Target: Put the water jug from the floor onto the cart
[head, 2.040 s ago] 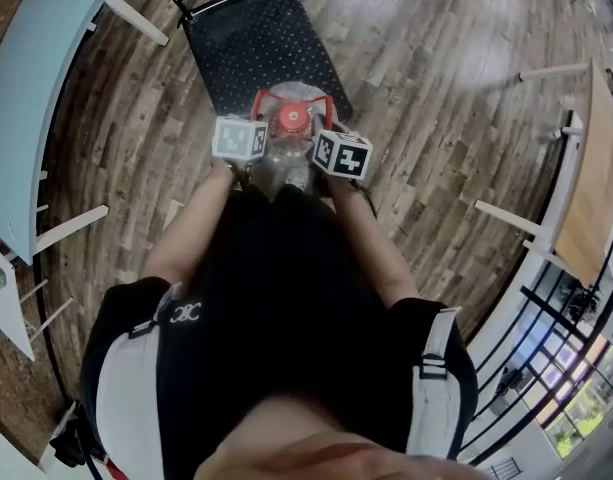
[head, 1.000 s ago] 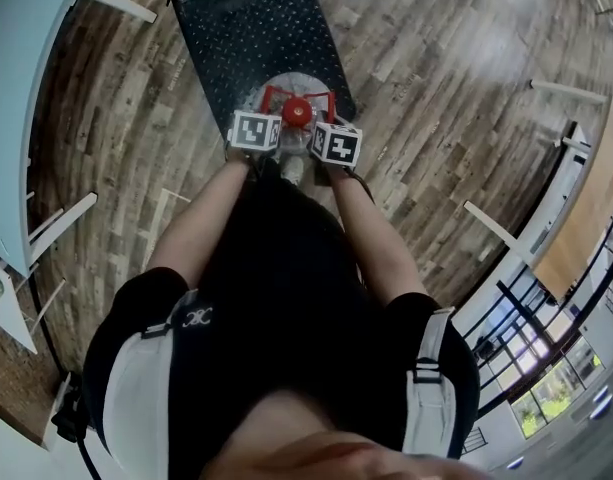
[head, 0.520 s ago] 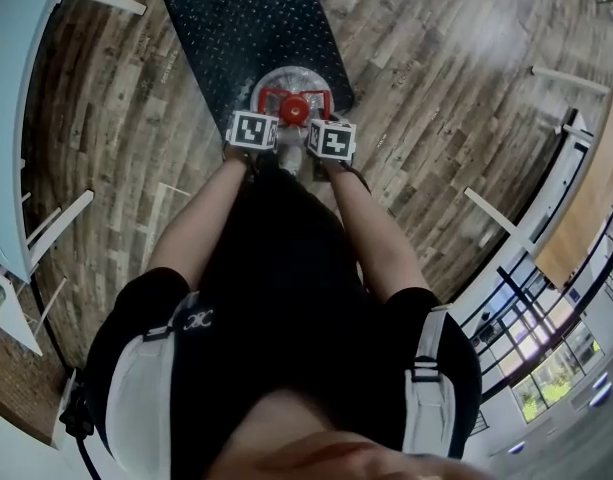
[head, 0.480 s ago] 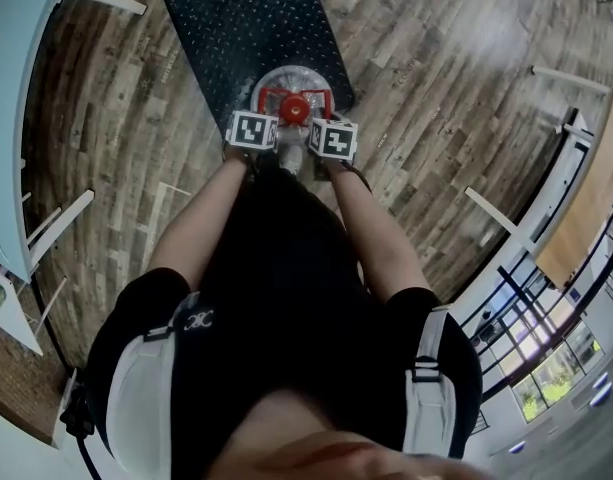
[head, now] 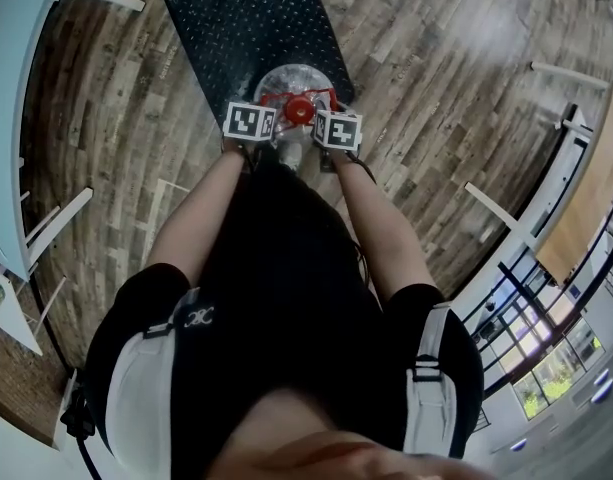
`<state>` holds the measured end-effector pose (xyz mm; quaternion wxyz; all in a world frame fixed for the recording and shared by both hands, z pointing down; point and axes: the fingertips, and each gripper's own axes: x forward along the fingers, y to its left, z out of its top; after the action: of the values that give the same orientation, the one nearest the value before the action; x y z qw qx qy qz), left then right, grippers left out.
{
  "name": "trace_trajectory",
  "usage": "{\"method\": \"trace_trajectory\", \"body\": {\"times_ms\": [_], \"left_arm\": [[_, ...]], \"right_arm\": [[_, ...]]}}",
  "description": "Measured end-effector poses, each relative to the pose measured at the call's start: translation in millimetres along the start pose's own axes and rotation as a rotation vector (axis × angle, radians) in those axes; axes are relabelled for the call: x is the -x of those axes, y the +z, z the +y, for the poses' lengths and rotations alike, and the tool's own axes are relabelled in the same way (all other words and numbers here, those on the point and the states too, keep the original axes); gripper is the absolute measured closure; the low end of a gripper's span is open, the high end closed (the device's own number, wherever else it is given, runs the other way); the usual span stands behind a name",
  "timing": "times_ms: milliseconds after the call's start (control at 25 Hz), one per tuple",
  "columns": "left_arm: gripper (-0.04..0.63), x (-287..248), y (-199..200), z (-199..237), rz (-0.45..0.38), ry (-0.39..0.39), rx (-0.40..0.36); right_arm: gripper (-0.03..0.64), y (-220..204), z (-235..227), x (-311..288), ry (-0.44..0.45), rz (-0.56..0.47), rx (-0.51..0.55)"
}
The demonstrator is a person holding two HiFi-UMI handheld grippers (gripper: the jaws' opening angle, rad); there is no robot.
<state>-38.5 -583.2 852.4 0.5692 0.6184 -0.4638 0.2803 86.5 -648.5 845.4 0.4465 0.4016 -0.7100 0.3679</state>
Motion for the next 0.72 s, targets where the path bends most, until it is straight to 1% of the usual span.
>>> {"method": "trace_trajectory", "body": {"times_ms": [240,360,480,560,600,680,720], "left_arm": [[0.410,21,7,1,-0.055,0.020,-0.018],[0.435,35,20,1,-0.108,0.041,-0.031],[0.483,53,24,-4,-0.165,0.071,-0.035],[0.527,65,25,-12,-0.204,0.083,-0.031],[0.545,71,28,-18,-0.224,0.081,-0.031],[0.594,77,35,-30,-0.248,0.068,-0.045],[0.594,79,37,-36,-0.255,0.061,-0.048]], "right_arm": [[0.465,9,0,24,-0.005,-0.076,-0.018],[0.465,21,-3,37,-0.007,-0.127,-0.035],[0.474,21,-8,52,-0.007,-0.163,-0.049],[0.495,20,-12,69,-0.019,-0.186,-0.069],[0.524,22,-13,77,-0.018,-0.203,-0.083],[0.601,29,-9,93,0.012,-0.252,-0.102],[0.602,35,-5,100,0.035,-0.281,-0.104]]}}
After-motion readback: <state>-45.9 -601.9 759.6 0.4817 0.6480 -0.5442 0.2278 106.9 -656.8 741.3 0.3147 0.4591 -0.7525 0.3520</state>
